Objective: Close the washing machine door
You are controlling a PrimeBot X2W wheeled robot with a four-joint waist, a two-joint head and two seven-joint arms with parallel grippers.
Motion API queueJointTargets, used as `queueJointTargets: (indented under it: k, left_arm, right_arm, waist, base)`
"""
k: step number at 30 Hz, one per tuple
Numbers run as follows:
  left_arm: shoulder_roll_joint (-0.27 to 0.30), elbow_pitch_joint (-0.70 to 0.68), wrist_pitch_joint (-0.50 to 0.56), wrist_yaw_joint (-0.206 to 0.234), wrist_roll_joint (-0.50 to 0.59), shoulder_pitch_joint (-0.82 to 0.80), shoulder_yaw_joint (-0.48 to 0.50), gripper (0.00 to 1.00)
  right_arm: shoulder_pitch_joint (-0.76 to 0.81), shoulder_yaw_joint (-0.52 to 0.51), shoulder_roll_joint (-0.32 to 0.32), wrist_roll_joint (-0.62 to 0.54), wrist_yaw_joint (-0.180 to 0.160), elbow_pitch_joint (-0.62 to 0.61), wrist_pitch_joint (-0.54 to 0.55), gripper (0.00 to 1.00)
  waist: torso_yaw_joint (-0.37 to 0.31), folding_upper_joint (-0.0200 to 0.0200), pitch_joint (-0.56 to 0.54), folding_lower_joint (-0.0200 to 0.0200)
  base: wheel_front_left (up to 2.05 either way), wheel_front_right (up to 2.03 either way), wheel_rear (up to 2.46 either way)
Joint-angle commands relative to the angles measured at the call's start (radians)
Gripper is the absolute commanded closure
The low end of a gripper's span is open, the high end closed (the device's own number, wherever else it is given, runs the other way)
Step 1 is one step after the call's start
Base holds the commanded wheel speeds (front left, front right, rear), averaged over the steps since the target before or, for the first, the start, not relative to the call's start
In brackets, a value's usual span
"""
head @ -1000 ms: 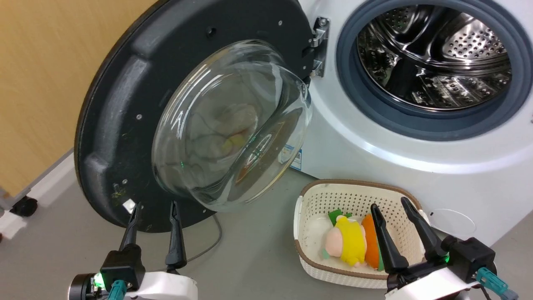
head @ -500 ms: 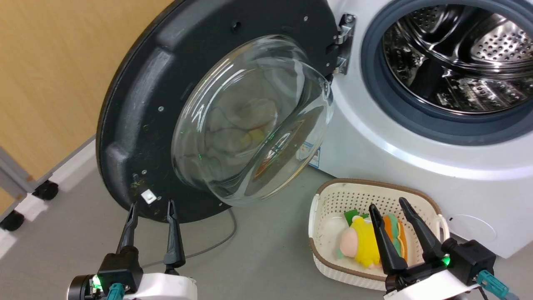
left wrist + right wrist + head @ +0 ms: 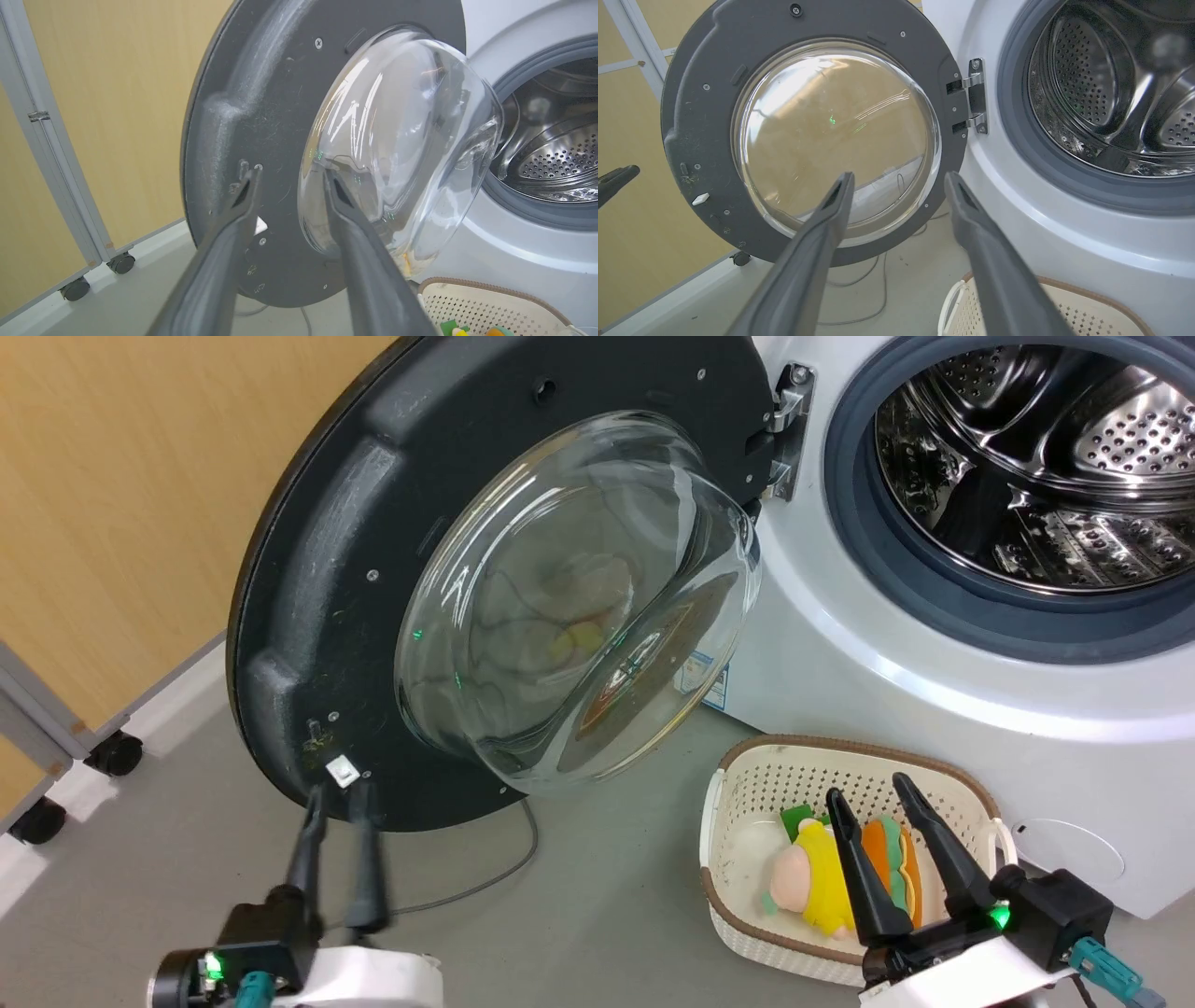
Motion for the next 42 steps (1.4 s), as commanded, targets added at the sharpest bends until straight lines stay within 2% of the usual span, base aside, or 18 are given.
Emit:
queueJointTargets:
  k: [1,4,7,12,17,21,26,32,35,38,42]
  left_arm:
    - [0.0,-0.012,-0.006,-0.004,-0.001,0.004,0.007,1.0]
    - [0.001,-0.043,-0.006,-0.018,-0.013,-0.003,0.039,1.0]
    - [0.025,-0.078,-0.006,-0.043,-0.02,-0.024,0.094,1.0]
    - [0.12,-0.084,-0.006,-0.109,-0.068,-0.103,0.22,1.0]
    - [0.216,0.035,0.028,-0.185,-0.218,-0.241,0.338,1.0]
    - [0.269,0.172,0.136,-0.231,-0.374,-0.379,0.395,1.0]
    - [0.288,0.373,0.336,-0.261,-0.634,-0.54,0.461,1.0]
    - [0.285,0.554,0.607,-0.271,-0.893,-0.641,0.514,1.0]
    - [0.286,0.594,0.731,-0.274,-0.963,-0.653,0.507,1.0]
    - [0.295,0.602,0.779,-0.277,-0.971,-0.637,0.486,1.0]
    - [0.276,0.59,0.87,-0.282,-1.019,-0.609,0.458,1.0]
  right_arm:
    - [-0.013,0.002,-0.007,0.003,0.001,0.002,-0.005,0.0]
    - [-0.013,0.002,-0.008,0.001,0.001,0.001,-0.005,0.0]
    - [-0.012,0.001,-0.008,-0.002,0.001,-0.002,-0.005,0.0]
    - [-0.009,-0.005,-0.016,-0.006,0.001,-0.01,-0.005,0.0]
    - [-0.007,-0.02,-0.027,-0.012,0.001,-0.02,-0.005,0.0]
    - [0.002,-0.037,-0.027,-0.02,0.001,-0.033,-0.005,0.0]
    - [0.003,-0.035,-0.031,-0.029,0.001,-0.042,-0.005,0.0]
    - [-0.014,-0.03,-0.039,-0.029,0.001,-0.042,-0.005,0.0]
    - [-0.017,-0.031,-0.04,-0.029,0.001,-0.041,-0.005,0.0]
    - [-0.017,-0.034,-0.039,-0.029,0.001,-0.041,-0.005,0.0]
    - [-0.018,-0.041,-0.032,-0.027,0.001,-0.037,-0.005,0.0]
  waist:
    - [0.0,0.0,0.0,0.0]
    - [0.001,0.0,0.003,0.0]
    - [0.001,0.0,0.008,0.0]
    - [0.001,0.0,0.025,0.0]
    - [0.001,0.0,0.046,0.0]
    - [0.001,0.0,0.066,0.0]
    - [-0.014,0.0,0.093,0.0]
    - [-0.037,0.0,0.117,0.0]
    - [-0.043,0.0,0.12,0.0]
    - [-0.045,0.0,0.121,0.0]
    - [-0.048,0.0,0.108,0.0]
  base:
    - [0.0,0.0,0.0]
    - [0.0,0.0,0.0]
    - [0.0,0.0,0.0]
    - [0.0,0.0,0.0]
    - [0.0,0.0,0.0]
    - [0.0,0.0,0.0]
    - [0.0,0.0,0.0]
    - [0.0,0.0,0.0]
    - [0.0,0.0,0.0]
    - [0.0,0.0,0.0]
    - [0.0,0.0,0.0]
